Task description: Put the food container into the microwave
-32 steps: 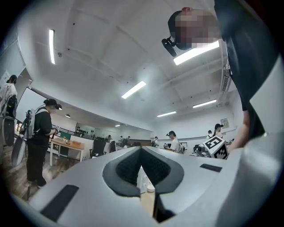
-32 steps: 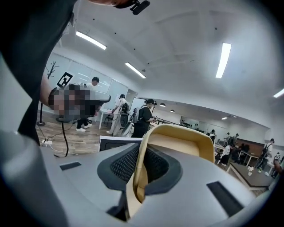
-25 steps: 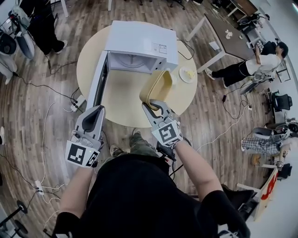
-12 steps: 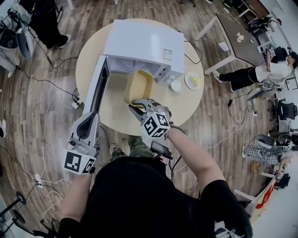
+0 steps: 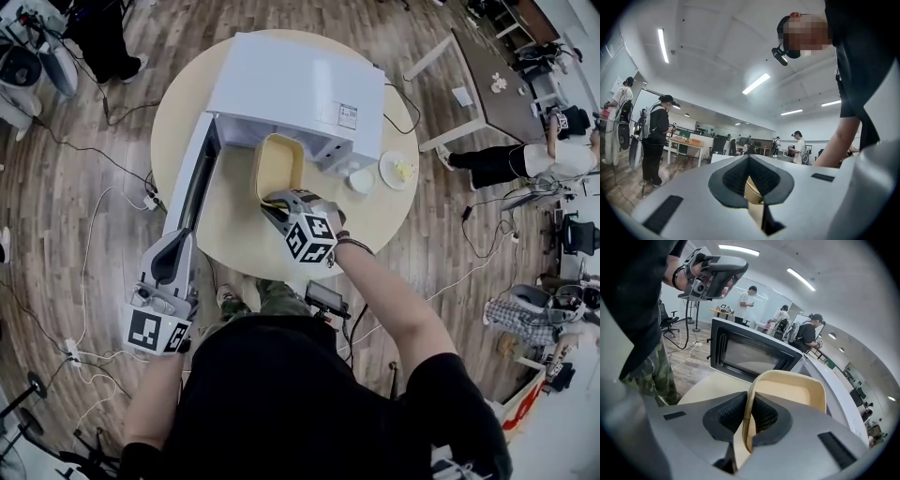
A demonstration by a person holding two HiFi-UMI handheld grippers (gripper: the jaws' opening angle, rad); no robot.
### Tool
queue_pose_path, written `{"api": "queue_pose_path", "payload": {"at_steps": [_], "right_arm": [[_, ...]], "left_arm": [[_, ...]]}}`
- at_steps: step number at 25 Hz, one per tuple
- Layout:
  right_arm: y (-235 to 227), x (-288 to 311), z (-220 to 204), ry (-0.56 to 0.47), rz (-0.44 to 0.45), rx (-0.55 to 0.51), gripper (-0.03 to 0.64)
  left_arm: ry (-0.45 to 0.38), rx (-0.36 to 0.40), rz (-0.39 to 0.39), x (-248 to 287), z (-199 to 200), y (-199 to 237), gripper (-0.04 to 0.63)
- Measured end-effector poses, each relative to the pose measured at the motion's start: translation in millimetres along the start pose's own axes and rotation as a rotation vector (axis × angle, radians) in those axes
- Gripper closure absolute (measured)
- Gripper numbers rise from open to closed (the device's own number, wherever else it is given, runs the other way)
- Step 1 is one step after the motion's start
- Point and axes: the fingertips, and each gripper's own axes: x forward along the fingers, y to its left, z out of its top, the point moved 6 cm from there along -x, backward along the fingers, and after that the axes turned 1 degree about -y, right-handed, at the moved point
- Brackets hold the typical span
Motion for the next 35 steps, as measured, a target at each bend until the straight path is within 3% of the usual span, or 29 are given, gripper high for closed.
{"api": "queue_pose_path", "payload": {"at_steps": [6,13,20,35], "right_arm": [[-12,28,-21,0.083,0.072,-0.022,0.577],[-33,56,-39,0.156,0.083,-0.053,0.577],[-65,86,-51,0.199,0.036,-0.102,0.578],[-100,132,-87,0.363,0.071,-0.144,0.577]], "left_arm": [[0.016,-0.013,0.028,3,-6,4,0.577],[0.047,-0.039,0.051,0,-16,5,0.577],[0.076,-0.048,0.047,1,-24,4,0.577],[0.141,-0.092,0.064,-11,-45,-4,0.577]]}}
